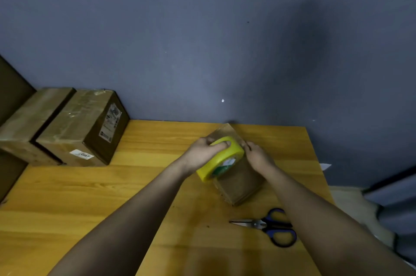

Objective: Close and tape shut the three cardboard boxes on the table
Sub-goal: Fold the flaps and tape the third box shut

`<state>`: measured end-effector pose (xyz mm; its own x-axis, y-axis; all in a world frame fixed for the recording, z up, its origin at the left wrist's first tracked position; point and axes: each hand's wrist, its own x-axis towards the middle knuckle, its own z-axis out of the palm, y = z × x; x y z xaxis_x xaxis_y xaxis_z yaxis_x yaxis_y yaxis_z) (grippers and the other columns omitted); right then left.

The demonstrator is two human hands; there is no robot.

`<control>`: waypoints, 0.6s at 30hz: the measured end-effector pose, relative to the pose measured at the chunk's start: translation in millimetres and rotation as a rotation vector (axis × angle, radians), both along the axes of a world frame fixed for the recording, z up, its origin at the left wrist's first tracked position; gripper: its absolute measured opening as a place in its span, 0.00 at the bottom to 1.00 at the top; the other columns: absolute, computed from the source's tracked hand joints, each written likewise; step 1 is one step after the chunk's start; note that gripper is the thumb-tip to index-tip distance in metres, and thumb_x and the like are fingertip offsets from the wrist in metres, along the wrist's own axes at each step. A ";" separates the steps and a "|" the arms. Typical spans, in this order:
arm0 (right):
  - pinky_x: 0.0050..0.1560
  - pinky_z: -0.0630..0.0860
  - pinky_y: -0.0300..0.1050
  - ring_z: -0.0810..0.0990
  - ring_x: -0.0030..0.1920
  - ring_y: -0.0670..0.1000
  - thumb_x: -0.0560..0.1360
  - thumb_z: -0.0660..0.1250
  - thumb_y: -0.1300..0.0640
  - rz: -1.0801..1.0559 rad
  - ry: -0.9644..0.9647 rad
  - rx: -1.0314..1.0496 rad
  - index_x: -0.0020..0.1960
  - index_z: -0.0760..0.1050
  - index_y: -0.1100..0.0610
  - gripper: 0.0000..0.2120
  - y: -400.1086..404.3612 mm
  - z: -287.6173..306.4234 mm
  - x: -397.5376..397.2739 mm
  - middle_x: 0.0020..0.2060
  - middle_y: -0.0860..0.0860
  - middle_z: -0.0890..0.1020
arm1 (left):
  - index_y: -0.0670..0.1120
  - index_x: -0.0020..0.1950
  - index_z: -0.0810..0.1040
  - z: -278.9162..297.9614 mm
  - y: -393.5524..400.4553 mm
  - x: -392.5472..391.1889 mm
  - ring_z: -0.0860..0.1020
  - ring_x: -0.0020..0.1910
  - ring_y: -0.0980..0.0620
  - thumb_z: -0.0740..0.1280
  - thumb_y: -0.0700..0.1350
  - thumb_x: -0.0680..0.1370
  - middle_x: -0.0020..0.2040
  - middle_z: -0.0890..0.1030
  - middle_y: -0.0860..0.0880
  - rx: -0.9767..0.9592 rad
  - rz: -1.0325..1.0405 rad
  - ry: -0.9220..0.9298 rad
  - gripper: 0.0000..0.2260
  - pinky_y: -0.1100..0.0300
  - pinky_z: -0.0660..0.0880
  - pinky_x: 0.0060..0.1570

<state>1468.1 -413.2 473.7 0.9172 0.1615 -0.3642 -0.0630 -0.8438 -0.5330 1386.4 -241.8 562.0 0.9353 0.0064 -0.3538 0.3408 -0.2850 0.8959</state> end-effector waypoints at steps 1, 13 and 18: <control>0.60 0.69 0.50 0.72 0.66 0.59 0.84 0.48 0.48 -0.024 -0.006 0.000 0.72 0.67 0.53 0.21 -4.1 -3.3 1.8 0.68 0.56 0.73 | 0.49 0.49 0.79 -0.5 -1.5 0.4 0.80 0.43 0.54 0.68 0.50 0.77 0.46 0.83 0.49 -0.021 -0.003 0.003 0.06 0.60 0.77 0.45; 0.75 0.48 0.45 0.47 0.78 0.48 0.81 0.52 0.52 0.334 -0.316 -0.074 0.79 0.50 0.55 0.27 -26.8 -18.6 -45.6 0.78 0.50 0.51 | 0.50 0.51 0.77 -17.0 -19.2 9.5 0.80 0.48 0.52 0.70 0.53 0.75 0.47 0.81 0.50 0.012 0.022 -0.106 0.09 0.54 0.78 0.50; 0.73 0.30 0.43 0.36 0.76 0.46 0.68 0.28 0.26 0.563 -0.311 -0.353 0.79 0.45 0.55 0.49 -36.2 -16.5 -45.5 0.78 0.52 0.48 | 0.51 0.47 0.78 -20.0 -18.3 13.7 0.81 0.47 0.52 0.70 0.63 0.69 0.45 0.82 0.52 0.124 0.007 -0.097 0.17 0.49 0.80 0.50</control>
